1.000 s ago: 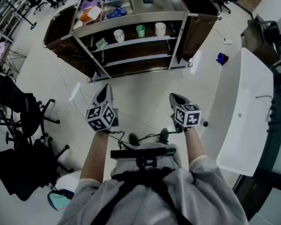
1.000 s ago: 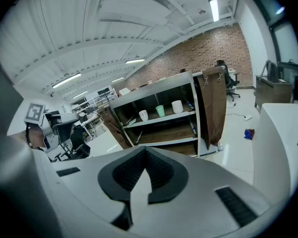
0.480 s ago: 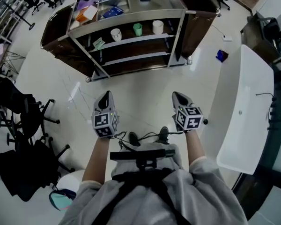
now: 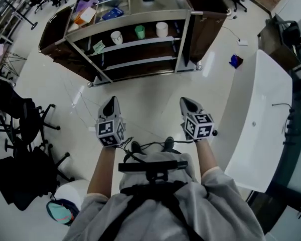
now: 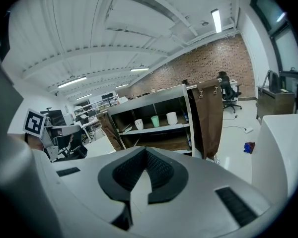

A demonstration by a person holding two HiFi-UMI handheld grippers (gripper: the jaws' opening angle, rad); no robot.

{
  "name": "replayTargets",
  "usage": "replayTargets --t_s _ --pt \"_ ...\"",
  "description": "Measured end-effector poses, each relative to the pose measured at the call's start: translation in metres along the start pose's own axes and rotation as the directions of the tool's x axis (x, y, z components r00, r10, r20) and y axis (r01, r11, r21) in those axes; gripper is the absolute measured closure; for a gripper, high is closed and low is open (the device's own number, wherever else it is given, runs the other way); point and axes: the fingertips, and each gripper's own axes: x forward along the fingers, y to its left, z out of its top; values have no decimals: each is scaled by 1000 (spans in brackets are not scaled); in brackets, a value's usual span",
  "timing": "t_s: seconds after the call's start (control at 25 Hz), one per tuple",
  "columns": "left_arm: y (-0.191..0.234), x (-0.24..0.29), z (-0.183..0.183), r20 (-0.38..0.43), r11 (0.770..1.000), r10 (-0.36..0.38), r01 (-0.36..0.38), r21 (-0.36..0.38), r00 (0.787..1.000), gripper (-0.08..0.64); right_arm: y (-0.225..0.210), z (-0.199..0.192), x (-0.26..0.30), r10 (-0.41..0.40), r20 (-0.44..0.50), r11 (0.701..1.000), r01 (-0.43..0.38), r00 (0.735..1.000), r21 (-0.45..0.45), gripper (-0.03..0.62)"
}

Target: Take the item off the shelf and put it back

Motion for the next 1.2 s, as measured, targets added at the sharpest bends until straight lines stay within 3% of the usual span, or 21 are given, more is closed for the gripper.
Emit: replayTargets --t_s 0.24,0.48,0.76,1.2 --pt "-23 15 18 26 999 39 -39 0 999 554 -26 18 4 38 -1 998 -38 999 -46 583" --pt "-30 43 36 44 999 32 -33 26 999 554 -34 32 26 56 -6 995 -56 998 -79 583" --pt "-13 90 47 42 999 12 -13 30 999 554 -25 56 71 54 -9 992 -55 999 -112 583" --pt "34 177 69 17 996 -71 70 59 997 554 -15 93 159 5 2 997 -5 1000 -75 583"
